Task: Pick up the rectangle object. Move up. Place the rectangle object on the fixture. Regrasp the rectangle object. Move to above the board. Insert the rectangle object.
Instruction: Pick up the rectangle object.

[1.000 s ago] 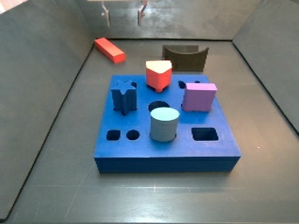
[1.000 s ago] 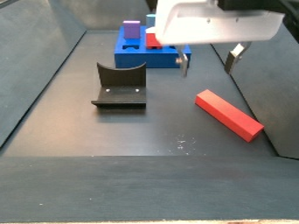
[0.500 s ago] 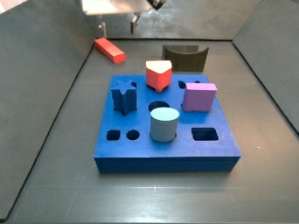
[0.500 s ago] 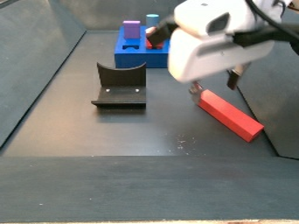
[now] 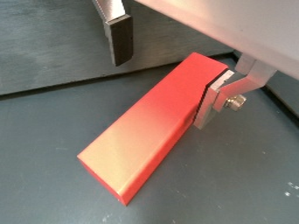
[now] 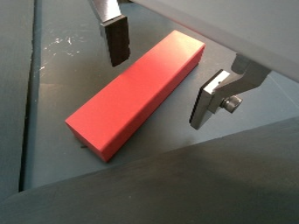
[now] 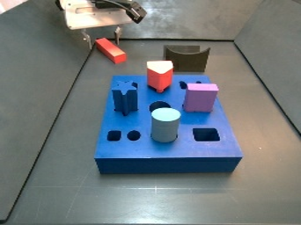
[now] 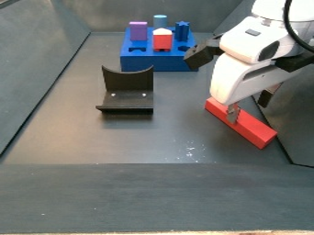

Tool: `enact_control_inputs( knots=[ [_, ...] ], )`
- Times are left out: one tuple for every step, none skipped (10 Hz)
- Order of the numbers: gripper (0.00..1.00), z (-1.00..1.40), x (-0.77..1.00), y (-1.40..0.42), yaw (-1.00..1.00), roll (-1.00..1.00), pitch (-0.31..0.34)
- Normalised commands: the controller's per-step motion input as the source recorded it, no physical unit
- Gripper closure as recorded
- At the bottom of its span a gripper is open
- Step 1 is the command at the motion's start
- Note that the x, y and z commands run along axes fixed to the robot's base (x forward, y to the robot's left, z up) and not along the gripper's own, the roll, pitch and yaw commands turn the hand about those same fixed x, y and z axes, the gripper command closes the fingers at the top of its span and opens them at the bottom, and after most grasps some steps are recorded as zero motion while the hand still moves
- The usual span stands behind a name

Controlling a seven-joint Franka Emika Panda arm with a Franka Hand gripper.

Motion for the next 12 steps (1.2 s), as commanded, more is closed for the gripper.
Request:
enact_control_inputs(
  knots=[
    [0.00, 0.00, 0.00, 0.00, 0.00, 0.02, 0.000],
    [0.00, -0.12, 0.00, 0.00, 0.00, 0.04, -0.059],
    [0.00, -0.14, 0.00, 0.18, 0.05, 0.00, -0.019],
    [0.00, -0.06, 0.19, 0.11, 0.14, 0.03, 0.000],
    [0.00, -0.09, 0.32, 0.03, 0.03, 0.03, 0.017],
    [0.00, -0.11, 0.21, 0.00, 0.00, 0.00, 0.000],
    [0.00, -0.04, 0.07, 0.00, 0.00, 0.00, 0.000],
    [0.00, -0.11, 0.07, 0.00, 0.00, 0.01, 0.000],
    [0.00, -0.38, 0.00, 0.00, 0.00, 0.06, -0.170],
    [0.00, -0.58, -0.03, 0.00, 0.00, 0.02, -0.334],
    [0.00, -0.75, 0.03, 0.00, -0.01, 0.01, -0.229],
    [0.00, -0.63, 0.13, 0.00, -0.01, 0.01, -0.123]
  ],
)
